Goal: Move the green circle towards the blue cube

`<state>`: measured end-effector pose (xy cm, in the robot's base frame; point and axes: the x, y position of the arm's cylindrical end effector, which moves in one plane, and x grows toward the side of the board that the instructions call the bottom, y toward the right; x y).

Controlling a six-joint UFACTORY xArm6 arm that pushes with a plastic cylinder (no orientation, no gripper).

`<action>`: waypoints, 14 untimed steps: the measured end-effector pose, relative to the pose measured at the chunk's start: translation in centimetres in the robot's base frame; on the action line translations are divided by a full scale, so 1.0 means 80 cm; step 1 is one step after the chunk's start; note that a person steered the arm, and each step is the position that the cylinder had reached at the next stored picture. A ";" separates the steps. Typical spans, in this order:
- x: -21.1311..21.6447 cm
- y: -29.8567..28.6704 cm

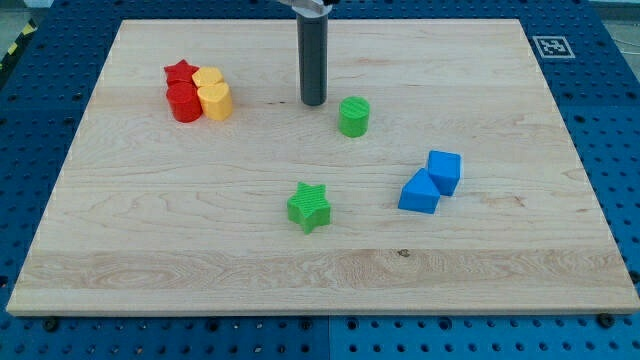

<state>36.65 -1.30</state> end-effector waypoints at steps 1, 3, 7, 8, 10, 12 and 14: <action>0.031 0.025; 0.032 0.095; 0.026 0.173; 0.040 0.172; -0.015 0.071; 0.025 0.081; 0.061 0.133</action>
<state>41.56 9.35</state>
